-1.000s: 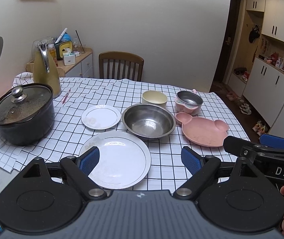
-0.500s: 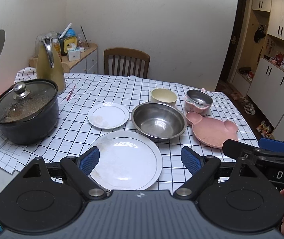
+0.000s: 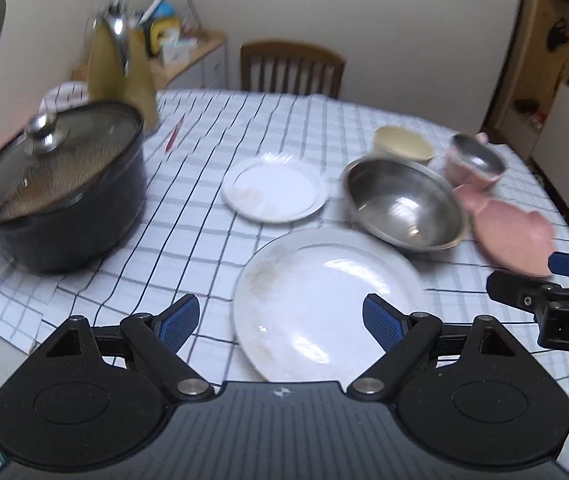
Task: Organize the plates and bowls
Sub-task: 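Lower both grippers onto the large white plate's rim and close them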
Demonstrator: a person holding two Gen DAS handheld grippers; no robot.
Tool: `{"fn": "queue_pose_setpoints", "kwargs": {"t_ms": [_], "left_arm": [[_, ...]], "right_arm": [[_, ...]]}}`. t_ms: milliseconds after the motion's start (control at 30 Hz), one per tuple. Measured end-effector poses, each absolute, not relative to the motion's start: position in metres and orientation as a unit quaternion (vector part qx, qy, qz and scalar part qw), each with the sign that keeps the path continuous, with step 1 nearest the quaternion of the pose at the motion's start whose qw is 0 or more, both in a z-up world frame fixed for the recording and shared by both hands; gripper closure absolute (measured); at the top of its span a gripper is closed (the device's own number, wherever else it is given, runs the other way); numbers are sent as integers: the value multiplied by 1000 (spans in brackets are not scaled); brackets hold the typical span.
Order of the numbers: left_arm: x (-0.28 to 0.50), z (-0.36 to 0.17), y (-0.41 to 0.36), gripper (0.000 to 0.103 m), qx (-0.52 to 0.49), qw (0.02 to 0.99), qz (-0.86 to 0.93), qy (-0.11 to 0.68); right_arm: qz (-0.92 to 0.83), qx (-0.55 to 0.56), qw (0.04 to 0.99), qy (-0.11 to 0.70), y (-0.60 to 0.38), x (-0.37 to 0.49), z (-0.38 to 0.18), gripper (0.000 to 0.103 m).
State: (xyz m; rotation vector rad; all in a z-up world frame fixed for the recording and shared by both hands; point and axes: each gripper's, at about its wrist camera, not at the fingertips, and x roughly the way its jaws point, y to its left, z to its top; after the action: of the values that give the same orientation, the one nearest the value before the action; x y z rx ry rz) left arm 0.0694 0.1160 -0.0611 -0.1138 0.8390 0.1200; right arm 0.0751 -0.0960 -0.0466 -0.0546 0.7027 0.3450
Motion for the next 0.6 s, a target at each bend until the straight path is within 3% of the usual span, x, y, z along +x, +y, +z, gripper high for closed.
{"fn": "queue_pose_setpoints", "kwargs": {"t_ms": [167,400,533,600], "left_arm": [[97,-95,138,14,-55,895,77,436],[121,-126,155,15,-74,875,82,471],[131,-137,157,34,-82,866,74,488],[136,-142,157,35,-85,863,72,493]], "right_arm": [[157,-31,903,398,-82,110,-85,7],[132,27,875,466,-85,142,-128,27],[128,38,866,481,-82,148,-139,41],[133,43,863,486,-81,148,-142,46]]}}
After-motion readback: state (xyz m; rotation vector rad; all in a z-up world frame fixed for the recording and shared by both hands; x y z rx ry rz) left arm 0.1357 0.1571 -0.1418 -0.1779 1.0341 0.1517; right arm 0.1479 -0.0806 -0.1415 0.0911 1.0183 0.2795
